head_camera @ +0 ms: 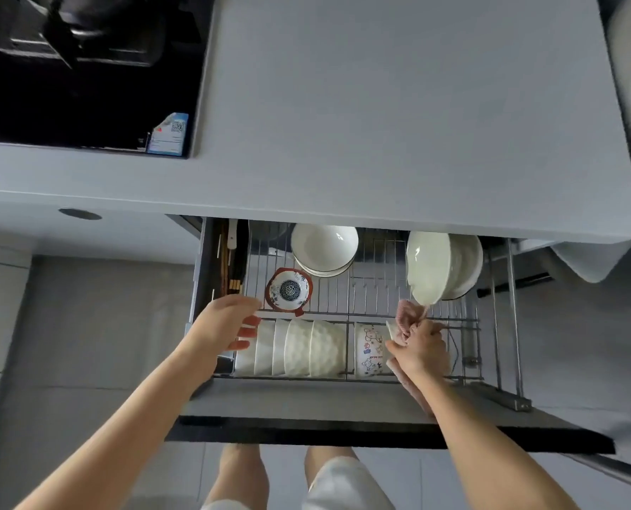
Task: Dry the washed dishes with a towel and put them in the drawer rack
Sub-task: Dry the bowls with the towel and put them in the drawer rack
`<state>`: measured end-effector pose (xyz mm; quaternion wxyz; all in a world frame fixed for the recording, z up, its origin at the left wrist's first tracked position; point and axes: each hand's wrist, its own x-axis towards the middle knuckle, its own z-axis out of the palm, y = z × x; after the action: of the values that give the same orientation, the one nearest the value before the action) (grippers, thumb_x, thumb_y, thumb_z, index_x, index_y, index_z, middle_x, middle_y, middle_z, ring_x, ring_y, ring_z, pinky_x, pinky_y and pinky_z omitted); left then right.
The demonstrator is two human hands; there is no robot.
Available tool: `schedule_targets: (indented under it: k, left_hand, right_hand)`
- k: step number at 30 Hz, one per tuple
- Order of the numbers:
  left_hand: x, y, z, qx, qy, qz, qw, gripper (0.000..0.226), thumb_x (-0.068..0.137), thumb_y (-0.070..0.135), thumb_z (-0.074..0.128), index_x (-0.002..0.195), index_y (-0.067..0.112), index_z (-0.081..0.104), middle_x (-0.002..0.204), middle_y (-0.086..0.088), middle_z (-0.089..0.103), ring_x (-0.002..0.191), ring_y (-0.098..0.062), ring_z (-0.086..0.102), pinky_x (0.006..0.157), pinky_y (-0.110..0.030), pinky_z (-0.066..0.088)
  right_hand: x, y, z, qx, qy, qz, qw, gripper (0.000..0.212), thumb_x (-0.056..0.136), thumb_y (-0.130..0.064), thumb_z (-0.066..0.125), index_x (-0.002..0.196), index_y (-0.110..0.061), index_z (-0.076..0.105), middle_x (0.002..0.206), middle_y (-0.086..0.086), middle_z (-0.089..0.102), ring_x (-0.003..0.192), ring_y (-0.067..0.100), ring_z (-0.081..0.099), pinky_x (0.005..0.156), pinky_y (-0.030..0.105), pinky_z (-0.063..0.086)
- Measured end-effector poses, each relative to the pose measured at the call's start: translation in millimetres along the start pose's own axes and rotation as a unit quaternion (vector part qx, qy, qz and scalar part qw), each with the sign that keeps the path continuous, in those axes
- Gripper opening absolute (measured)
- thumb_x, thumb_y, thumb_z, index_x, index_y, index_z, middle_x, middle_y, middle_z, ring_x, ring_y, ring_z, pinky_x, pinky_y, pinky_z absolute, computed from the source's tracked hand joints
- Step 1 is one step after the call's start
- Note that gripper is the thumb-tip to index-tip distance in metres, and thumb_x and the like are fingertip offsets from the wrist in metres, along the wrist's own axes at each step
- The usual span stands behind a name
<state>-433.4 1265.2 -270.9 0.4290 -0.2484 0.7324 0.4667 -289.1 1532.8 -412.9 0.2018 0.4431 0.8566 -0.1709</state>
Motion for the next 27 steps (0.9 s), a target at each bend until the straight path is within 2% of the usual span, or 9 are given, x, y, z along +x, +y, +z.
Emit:
schedule_targets:
  k: [4,8,11,14,18,22,24,27]
  left_hand:
    - [-0.7,-7.8,5.8,-0.025,0.032,-0.024,0.999,0.019,0.096,0.019,0.051,0.109,0.009,0.061,0.103,-0.017,0.064,0.094,-0.030,0.062,0.087,-0.040,0.051]
    - [-3.6,-19.5,12.7,-0.045,0.051,-0.045,0.997,0.025,0.096,0.026,0.053,0.113,0.010,0.061,0.103,-0.015,0.065,0.097,-0.030,0.063,0.085,-0.038,0.052]
    - [-5.8,-28.0,15.6,-0.056,0.053,-0.054,0.996,0.029,0.095,0.029,0.053,0.116,0.010,0.060,0.103,-0.013,0.065,0.097,-0.029,0.064,0.085,-0.037,0.053]
    - [-13.2,-33.3,13.3,-0.065,0.055,-0.046,0.995,0.027,0.094,0.031,0.054,0.113,0.012,0.060,0.103,-0.012,0.065,0.097,-0.028,0.064,0.083,-0.036,0.053]
    - [-30.0,-37.8,-2.4,-0.091,0.064,-0.026,0.993,0.022,0.095,0.030,0.054,0.109,0.014,0.060,0.104,-0.014,0.065,0.099,-0.030,0.063,0.085,-0.037,0.053]
    - [-53.1,-53.4,-37.0,-0.126,0.082,0.002,0.989,0.022,0.094,0.027,0.054,0.110,0.013,0.062,0.103,-0.013,0.066,0.097,-0.028,0.065,0.089,-0.040,0.054]
    - [-68.3,-68.4,-60.3,-0.154,0.100,0.019,0.983,0.021,0.095,0.024,0.053,0.108,0.011,0.063,0.102,-0.013,0.067,0.093,-0.028,0.064,0.086,-0.039,0.054]
    - [-93.6,-102.6,-105.4,-0.210,0.132,0.032,0.968,0.023,0.095,0.023,0.052,0.107,0.007,0.063,0.100,-0.015,0.066,0.085,-0.025,0.062,0.076,-0.033,0.053]
  right_hand:
    - [8.5,-2.8,24.7,0.019,-0.034,0.011,0.999,0.067,0.070,-0.050,0.076,0.107,-0.007,0.040,0.098,0.013,0.062,0.085,0.032,0.064,0.065,0.035,0.052]
    - [5.3,-4.0,39.7,0.055,-0.043,0.040,0.997,0.071,0.071,-0.047,0.077,0.113,-0.004,0.040,0.105,0.019,0.059,0.094,0.037,0.061,0.065,0.035,0.044]
    - [2.7,-1.1,39.7,0.061,-0.030,0.028,0.997,0.063,0.074,-0.044,0.076,0.109,-0.005,0.041,0.103,0.019,0.062,0.093,0.037,0.062,0.068,0.039,0.048]
    - [-2.7,-1.8,23.1,0.045,0.002,-0.026,0.999,0.057,0.077,-0.042,0.075,0.105,-0.007,0.040,0.100,0.016,0.065,0.087,0.034,0.065,0.067,0.040,0.052]
    - [-21.8,-31.8,-14.6,0.073,0.030,-0.136,0.987,0.053,0.074,-0.044,0.076,0.101,-0.014,0.043,0.096,0.005,0.065,0.083,0.028,0.066,0.062,0.033,0.051]
    - [-62.0,-94.3,-44.4,0.127,0.014,-0.235,0.964,0.058,0.071,-0.047,0.077,0.109,-0.016,0.046,0.096,-0.005,0.062,0.077,0.018,0.061,0.054,0.025,0.039]
    - [-90.8,-130.4,-48.3,0.153,-0.014,-0.290,0.944,0.061,0.069,-0.047,0.079,0.111,-0.017,0.045,0.098,-0.007,0.062,0.081,0.016,0.061,0.059,0.028,0.045]
    - [-146.9,-188.0,-42.3,0.189,-0.070,-0.356,0.913,0.061,0.067,-0.042,0.082,0.109,-0.019,0.045,0.101,-0.006,0.064,0.088,0.016,0.063,0.074,0.034,0.052]
